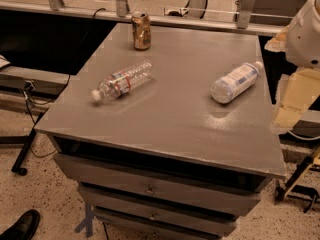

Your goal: Move blue plastic bottle near orange can

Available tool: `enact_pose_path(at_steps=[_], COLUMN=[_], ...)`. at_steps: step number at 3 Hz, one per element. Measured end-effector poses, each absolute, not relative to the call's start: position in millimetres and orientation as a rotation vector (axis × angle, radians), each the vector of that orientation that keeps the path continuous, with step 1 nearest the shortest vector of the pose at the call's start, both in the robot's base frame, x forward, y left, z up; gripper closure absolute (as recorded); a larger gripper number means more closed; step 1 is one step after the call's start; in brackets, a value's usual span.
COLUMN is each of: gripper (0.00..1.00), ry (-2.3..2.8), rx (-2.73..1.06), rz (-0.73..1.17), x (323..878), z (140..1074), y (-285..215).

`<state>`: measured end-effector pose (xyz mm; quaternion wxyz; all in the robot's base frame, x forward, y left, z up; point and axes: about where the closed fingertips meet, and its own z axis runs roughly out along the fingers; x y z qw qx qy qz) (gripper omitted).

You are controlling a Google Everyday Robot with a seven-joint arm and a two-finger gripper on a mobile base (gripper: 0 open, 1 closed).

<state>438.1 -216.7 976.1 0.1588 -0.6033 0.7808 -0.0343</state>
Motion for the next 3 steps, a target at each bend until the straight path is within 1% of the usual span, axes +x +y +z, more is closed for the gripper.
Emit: enact_pose_path(at_steps=[1,2,3], gripper=[0.00,0.00,0.00], ry=[2.232,2.190,2.105], rx=[-1.725,-1.734,-1.788], rz=[-0.098,-0.096,-0.087], x=[438.1,461.6,500.9], z=[976.1,970.9,962.3], y=[-216.7,-227.1,-240.4])
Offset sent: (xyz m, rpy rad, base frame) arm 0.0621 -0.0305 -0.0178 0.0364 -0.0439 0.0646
